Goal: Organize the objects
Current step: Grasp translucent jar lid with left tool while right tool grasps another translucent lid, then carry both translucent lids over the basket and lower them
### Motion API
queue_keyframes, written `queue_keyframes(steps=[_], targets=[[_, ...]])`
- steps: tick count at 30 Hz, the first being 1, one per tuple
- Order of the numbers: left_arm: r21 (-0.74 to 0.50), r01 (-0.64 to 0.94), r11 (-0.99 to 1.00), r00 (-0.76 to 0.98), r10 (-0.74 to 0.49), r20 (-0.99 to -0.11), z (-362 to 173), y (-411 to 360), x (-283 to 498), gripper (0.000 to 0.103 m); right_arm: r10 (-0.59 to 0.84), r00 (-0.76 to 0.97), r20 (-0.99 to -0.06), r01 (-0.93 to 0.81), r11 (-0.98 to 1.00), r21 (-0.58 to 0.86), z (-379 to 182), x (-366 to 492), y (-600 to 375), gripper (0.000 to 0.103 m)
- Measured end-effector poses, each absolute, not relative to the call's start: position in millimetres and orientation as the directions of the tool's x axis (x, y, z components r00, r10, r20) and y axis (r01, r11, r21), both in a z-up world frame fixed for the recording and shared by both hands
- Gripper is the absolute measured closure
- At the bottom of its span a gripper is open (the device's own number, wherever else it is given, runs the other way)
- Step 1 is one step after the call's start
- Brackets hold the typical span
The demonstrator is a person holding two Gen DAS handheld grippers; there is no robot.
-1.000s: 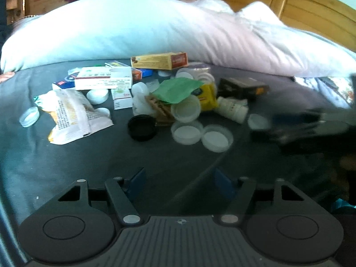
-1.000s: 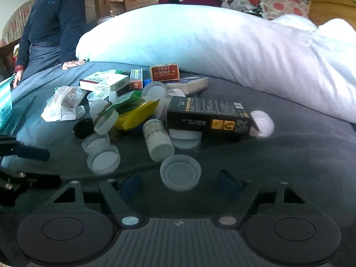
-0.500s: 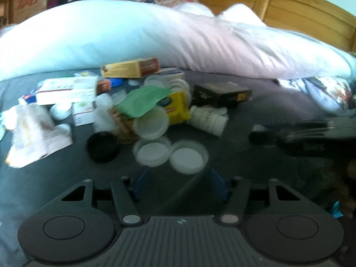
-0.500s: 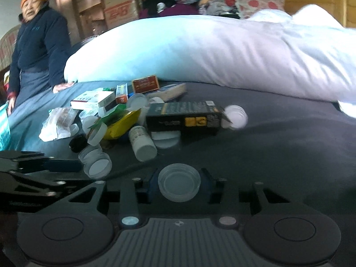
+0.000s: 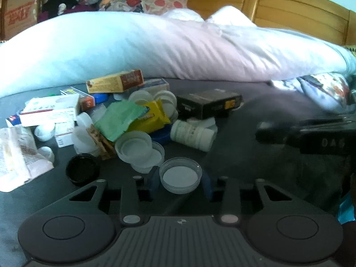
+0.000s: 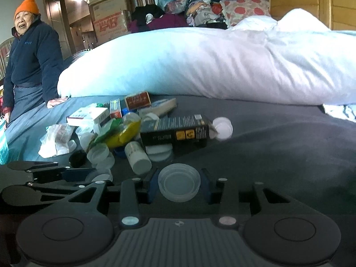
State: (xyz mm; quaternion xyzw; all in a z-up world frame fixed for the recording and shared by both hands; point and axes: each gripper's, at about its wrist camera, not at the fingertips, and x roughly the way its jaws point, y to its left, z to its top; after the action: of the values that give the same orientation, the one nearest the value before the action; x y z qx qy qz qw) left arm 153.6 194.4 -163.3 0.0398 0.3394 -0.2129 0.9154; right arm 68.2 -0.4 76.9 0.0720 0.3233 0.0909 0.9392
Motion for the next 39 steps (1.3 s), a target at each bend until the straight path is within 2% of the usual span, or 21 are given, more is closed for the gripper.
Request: queue_keyframes(steps=[12,24,39], targets=[[-0.036,0.288,0.957,0.788,-0.258,-0.559,-77.6,233.7,120.2,0.063,0.181,0.787,-0.59,-0.141,0.983,0.114,148.8,80.7,39.1,0.061],[-0.038,0.141,0.989,0.885,-0.143,-0.443,-2.6,287.7,84.5,0.063,0.275,0.822,-0.498,-0.28,0.958,0.067,227.5,67.9,111.2,0.061],[-0.064,-0.058,0.996,0.941,0.033,-0.338,53.5,374.4,35.9,0.063,0.428,0.798,-0.424,-0.472,0.882,0.001,299.9,54.3,223.1,0.061]])
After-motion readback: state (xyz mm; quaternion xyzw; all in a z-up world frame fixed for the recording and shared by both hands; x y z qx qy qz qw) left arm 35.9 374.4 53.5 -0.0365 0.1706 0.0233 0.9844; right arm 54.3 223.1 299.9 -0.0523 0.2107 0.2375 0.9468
